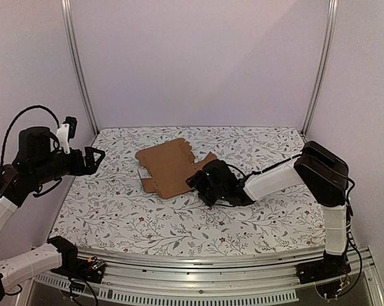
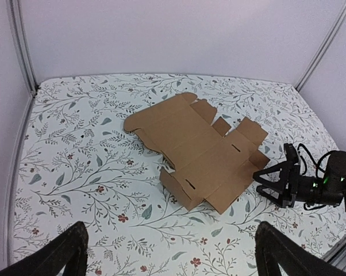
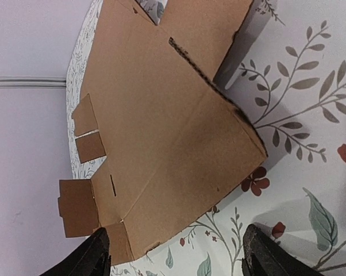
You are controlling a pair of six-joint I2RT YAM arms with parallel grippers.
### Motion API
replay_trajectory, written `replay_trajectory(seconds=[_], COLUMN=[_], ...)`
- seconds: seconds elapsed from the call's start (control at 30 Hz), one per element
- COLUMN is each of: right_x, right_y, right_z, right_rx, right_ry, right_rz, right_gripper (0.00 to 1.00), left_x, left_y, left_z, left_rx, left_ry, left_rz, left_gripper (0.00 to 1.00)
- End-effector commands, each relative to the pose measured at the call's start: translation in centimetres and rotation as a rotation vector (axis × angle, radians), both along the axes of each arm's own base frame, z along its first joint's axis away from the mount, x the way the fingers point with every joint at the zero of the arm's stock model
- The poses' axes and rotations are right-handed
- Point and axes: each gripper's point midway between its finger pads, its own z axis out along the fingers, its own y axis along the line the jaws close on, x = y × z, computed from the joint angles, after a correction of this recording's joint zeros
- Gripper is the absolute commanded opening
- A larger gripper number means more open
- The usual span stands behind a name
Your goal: Fold the paper box
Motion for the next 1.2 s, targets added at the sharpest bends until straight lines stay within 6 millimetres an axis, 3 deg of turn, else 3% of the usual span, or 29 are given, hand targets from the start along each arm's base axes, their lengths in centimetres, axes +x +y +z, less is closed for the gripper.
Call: replay_trajectory(seconds=[0.0, 0.2, 0.4, 0.6, 0.97, 1.17], right_x=[0.7, 1.3, 1.5, 1.7, 2.3, 2.7], right_y=[0.2, 0.7, 0.8, 0.1, -0.1, 0.1], right_z=[-2.2, -3.0, -4.8, -5.3, -4.9, -4.2], right_rx=[0.022, 0.037, 0.034, 0.009, 0.005, 0.017], right_ry=[0.029, 0.035, 0.068, 0.057, 0.041, 0.014], right_rz=[-0.085, -0.109, -0.136, -0.158, -0.152, -0.132], right_gripper=[0.78, 0.75, 0.74, 0.72, 0.51, 0.34], left_x=[-1.0, -2.4, -2.5, -2.4, -2.2, -2.1], left_y=[-0.4, 0.6, 1.0, 0.9, 0.9, 0.9], left_z=[0.1, -0.2, -0.2, -0.4, -0.6, -0.7], left_rx=[-0.034, -0.035, -0.038, -0.03, -0.021, -0.017], left_ry=[0.017, 0.017, 0.002, 0.005, 0.01, 0.014], left_rz=[-0.017, 0.007, 0.028, 0.021, 0.023, 0.021], left_gripper=[0.99, 0.99, 1.0, 1.0, 1.0, 0.99])
